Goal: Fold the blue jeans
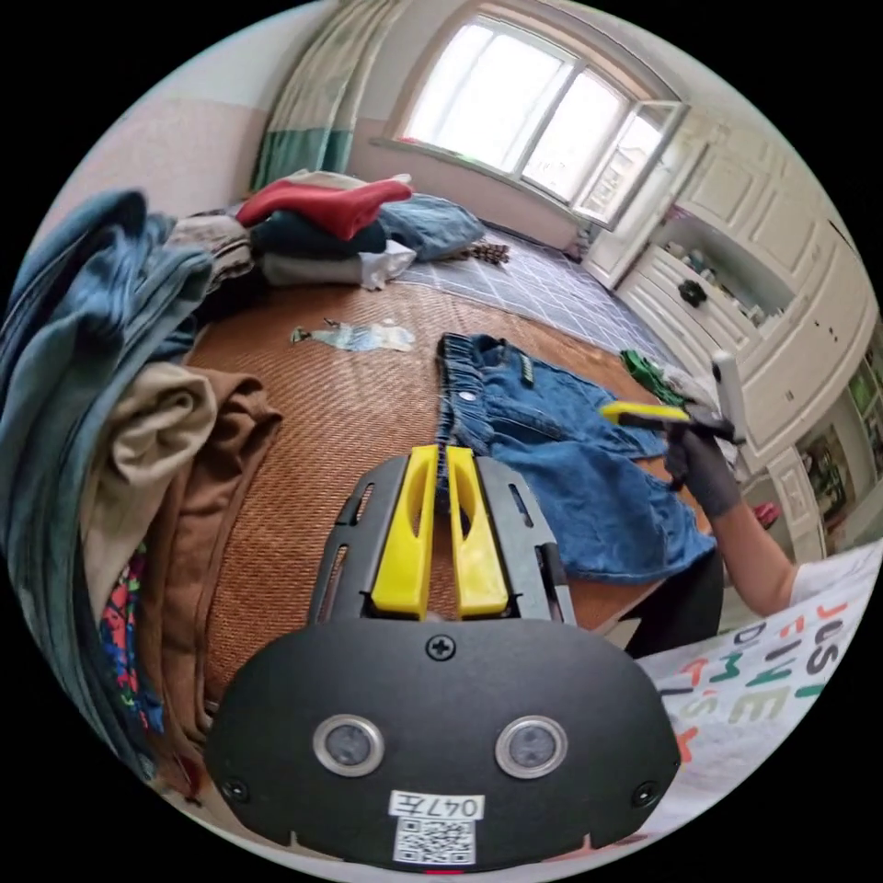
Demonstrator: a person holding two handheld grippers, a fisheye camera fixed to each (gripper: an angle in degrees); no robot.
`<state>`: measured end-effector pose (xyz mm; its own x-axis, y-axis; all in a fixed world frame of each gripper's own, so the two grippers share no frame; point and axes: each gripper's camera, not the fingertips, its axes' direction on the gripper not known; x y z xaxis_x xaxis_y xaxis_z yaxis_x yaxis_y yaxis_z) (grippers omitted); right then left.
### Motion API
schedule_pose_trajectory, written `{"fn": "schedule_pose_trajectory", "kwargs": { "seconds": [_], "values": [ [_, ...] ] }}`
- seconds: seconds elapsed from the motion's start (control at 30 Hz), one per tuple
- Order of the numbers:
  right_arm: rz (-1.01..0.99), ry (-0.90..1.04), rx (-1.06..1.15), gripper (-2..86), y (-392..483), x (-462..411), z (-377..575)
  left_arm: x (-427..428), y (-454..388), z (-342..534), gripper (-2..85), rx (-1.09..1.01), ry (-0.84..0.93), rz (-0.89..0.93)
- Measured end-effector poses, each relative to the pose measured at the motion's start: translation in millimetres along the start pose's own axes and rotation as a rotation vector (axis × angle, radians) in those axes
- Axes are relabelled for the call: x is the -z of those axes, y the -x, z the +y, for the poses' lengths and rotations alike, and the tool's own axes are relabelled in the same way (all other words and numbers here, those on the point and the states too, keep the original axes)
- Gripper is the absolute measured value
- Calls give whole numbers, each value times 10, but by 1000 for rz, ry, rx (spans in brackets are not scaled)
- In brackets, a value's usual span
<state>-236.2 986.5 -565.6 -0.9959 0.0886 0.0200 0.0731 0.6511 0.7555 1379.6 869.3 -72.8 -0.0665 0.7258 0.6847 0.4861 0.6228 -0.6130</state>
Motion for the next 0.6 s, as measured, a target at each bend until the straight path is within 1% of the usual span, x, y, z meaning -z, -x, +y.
{"fn": "schedule_pose_trajectory", "kwargs": {
  "seconds": [0.07, 0.17, 0.23, 0.3, 0.4, 0.43, 0.5, 0.53, 0.6],
  "values": [
    [-44, 1, 51, -12, 70, -33, -217, -215, -408, 77, -7, -87, 37, 87],
    [-62, 65, 175, -12, 341, -294, -556, -581, -752, 179, -9, -117, 79, 128],
    [-21, 118, 276, -12, 639, -586, -727, -785, -837, 235, -9, -113, 108, 115],
    [54, 130, 313, -12, 810, -797, -830, -941, -871, 289, -10, -104, 144, 97],
    [236, 173, 344, -12, 917, -1220, -1036, -1055, -909, 368, -10, -96, 168, 107],
    [244, 216, 352, -12, 888, -1409, -1107, -1084, -932, 385, -10, -89, 175, 106],
    [255, 143, 328, -12, 803, -1464, -1174, -1089, -978, 398, -10, -78, 169, 34],
    [241, 141, 287, -12, 721, -1500, -1232, -1068, -1006, 396, -10, -73, 148, -42],
    [183, 160, 212, -12, 593, -1487, -1302, -1083, -993, 359, -10, -50, 148, -66]
  ]
}}
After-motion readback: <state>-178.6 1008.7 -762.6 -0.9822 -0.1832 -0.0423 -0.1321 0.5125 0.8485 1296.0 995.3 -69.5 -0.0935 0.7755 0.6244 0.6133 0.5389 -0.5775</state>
